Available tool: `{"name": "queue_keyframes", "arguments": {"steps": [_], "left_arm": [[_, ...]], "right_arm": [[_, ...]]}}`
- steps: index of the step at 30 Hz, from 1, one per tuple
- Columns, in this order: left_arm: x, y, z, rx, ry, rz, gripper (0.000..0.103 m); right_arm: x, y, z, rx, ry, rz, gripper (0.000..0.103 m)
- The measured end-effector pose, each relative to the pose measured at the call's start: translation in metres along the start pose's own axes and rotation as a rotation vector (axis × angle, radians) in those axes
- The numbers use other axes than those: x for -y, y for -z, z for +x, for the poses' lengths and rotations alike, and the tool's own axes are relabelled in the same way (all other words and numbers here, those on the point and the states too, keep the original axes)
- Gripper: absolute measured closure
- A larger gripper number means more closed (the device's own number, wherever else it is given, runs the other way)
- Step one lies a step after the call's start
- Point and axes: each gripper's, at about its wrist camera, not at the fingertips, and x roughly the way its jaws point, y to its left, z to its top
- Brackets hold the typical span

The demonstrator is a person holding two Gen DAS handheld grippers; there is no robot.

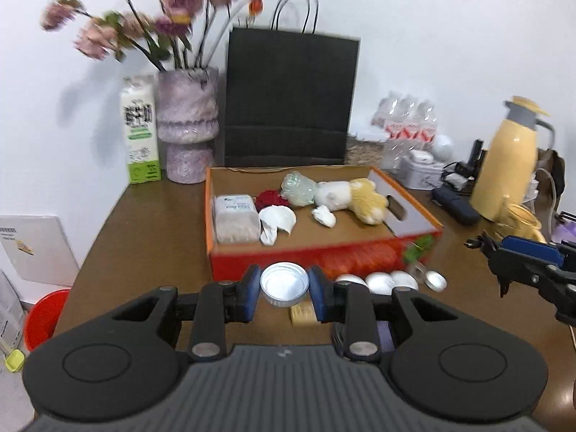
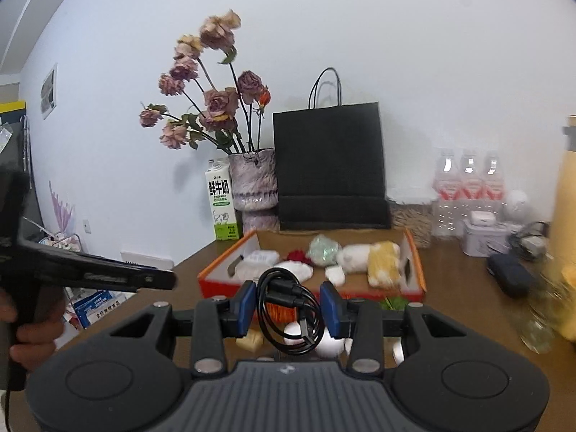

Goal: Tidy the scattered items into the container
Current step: 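Carry the cap with left tool while right tool carries the cable into the box, then open both tools over the box and withdraw them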

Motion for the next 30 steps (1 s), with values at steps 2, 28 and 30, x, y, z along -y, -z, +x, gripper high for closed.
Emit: {"name": "queue_keyframes", "arguments": {"steps": [2,28,30], "left_arm": [[-0.012,-0.024,0.042,-0.082,0.029,-0.013,0.073],[-0.002,-0.044,0.231,-0.315,-0.149,0.279,0.046],[0.001,-0.040,0.229,-0.356,-0.101,0.250,0.046]], "right_arm": [[0.009,-0.020,0.038,-0.037,-0.008,0.003,0.066],[0.041,-0.047,0.360,-0.545,0.051,-0.017,0.034],[0.045,-0.049,0.359,-0.531,0.036,0.000,0.034]]}}
